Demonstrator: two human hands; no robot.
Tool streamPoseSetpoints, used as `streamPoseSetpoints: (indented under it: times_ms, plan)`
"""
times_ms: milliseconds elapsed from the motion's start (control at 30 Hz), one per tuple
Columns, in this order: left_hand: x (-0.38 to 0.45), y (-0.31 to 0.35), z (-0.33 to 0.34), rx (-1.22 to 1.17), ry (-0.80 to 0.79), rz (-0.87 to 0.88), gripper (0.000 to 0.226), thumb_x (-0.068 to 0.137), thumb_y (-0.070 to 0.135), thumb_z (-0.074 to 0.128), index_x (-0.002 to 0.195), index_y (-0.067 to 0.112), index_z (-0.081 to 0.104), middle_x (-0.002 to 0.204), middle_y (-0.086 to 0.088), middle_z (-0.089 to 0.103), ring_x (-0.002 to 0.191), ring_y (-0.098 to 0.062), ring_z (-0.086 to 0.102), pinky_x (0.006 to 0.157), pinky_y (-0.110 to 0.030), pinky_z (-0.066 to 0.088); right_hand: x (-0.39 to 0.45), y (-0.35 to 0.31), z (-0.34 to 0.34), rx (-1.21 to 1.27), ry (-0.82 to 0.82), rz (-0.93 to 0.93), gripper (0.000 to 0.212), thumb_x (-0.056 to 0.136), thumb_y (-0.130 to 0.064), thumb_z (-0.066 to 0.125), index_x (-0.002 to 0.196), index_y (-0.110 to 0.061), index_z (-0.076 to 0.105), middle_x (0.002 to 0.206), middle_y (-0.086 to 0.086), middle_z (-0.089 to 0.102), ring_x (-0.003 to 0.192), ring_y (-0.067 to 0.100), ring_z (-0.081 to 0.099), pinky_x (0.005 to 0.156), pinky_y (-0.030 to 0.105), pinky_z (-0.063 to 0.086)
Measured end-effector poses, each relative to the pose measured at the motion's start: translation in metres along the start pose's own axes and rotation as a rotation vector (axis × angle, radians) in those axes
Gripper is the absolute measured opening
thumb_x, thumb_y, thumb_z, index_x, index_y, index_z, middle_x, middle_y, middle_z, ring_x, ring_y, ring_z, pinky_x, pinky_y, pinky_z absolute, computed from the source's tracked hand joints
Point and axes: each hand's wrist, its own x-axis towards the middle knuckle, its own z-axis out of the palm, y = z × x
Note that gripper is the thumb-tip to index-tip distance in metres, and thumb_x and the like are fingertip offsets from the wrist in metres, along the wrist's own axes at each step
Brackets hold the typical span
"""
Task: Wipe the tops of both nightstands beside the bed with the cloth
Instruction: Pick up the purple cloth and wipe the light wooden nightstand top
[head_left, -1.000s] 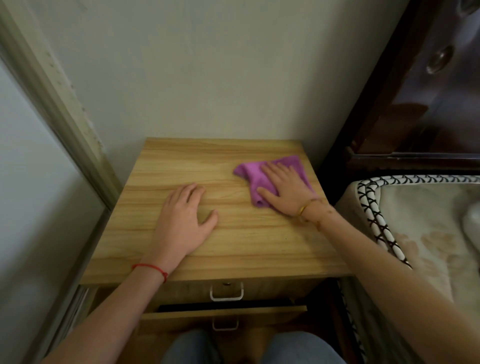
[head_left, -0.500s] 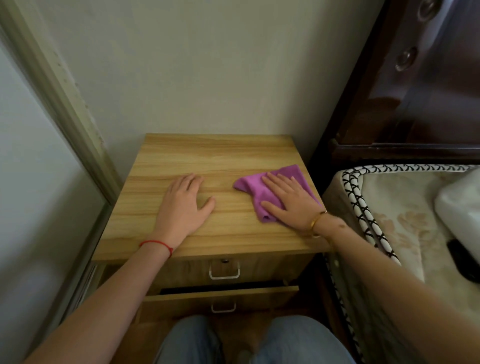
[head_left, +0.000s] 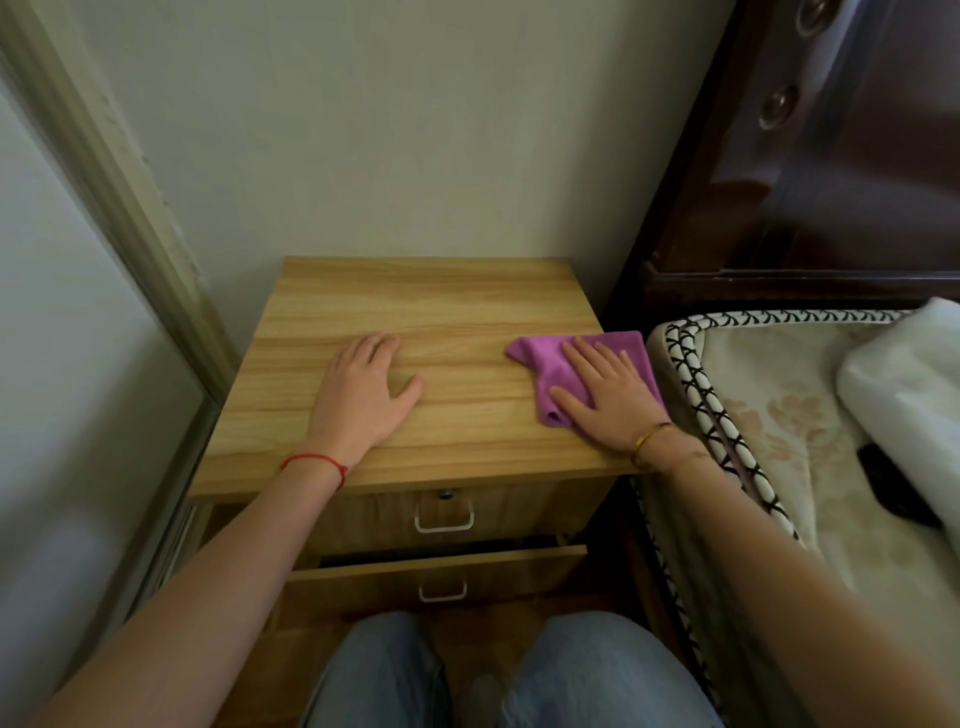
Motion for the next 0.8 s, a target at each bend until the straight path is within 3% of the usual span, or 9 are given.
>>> streamPoseSetpoints:
  times_ms: [100, 233, 433, 633, 800]
  plan:
    - [-0.001, 0.000, 0.000, -0.010, -0.006, -0.012, 0.067, 0.094, 0.057, 0.041, 0.147, 0.017, 0.037, 0.155, -0.005, 0.034, 0.143, -0.025, 0.025, 0.120, -0.040, 0.018, -0.013, -0.024, 0.006, -0.005, 0.022, -0.048, 0.080, 0.085, -0.070, 0.018, 0.152, -0.025, 0.012, 0.159, -0.002, 0.011, 0.146, 0.018, 0.007, 0.116, 0.034, -0.004]
    - [0.001, -0.001, 0.002, 0.026, -0.009, -0.003, 0.070, 0.093, 0.060, 0.038, 0.148, 0.017, 0.036, 0.154, -0.005, 0.034, 0.143, -0.024, 0.026, 0.119, -0.042, 0.020, -0.046, -0.040, 0.007, 0.057, 0.004, -0.210, 0.073, 0.089, -0.068, 0.022, 0.151, -0.032, 0.009, 0.158, -0.010, 0.008, 0.145, 0.011, 0.004, 0.117, 0.032, -0.004]
    - [0.001, -0.004, 0.003, 0.019, -0.017, 0.006, 0.071, 0.093, 0.062, 0.035, 0.149, 0.018, 0.035, 0.156, -0.005, 0.032, 0.144, -0.024, 0.025, 0.120, -0.043, 0.019, -0.035, 0.000, -0.002, -0.013, 0.021, 0.009, 0.074, 0.090, -0.064, 0.023, 0.152, -0.025, 0.009, 0.159, -0.001, 0.009, 0.146, 0.018, 0.005, 0.115, 0.034, -0.007]
    - [0.001, -0.001, 0.001, 0.023, -0.014, 0.001, 0.070, 0.093, 0.061, 0.036, 0.149, 0.018, 0.034, 0.156, -0.005, 0.032, 0.145, -0.024, 0.024, 0.120, -0.042, 0.018, -0.052, -0.036, 0.005, 0.039, -0.004, -0.210, 0.072, 0.090, -0.067, 0.021, 0.151, -0.032, 0.007, 0.158, -0.011, 0.005, 0.145, 0.010, 0.002, 0.117, 0.031, -0.006]
    - [0.000, -0.002, 0.001, 0.007, -0.018, 0.007, 0.071, 0.093, 0.061, 0.036, 0.149, 0.018, 0.035, 0.156, -0.006, 0.032, 0.144, -0.025, 0.025, 0.120, -0.042, 0.019, -0.007, 0.005, -0.005, -0.016, -0.032, 0.002, 0.072, 0.093, -0.062, 0.027, 0.152, -0.025, 0.009, 0.159, -0.001, 0.008, 0.146, 0.019, 0.006, 0.116, 0.036, -0.003]
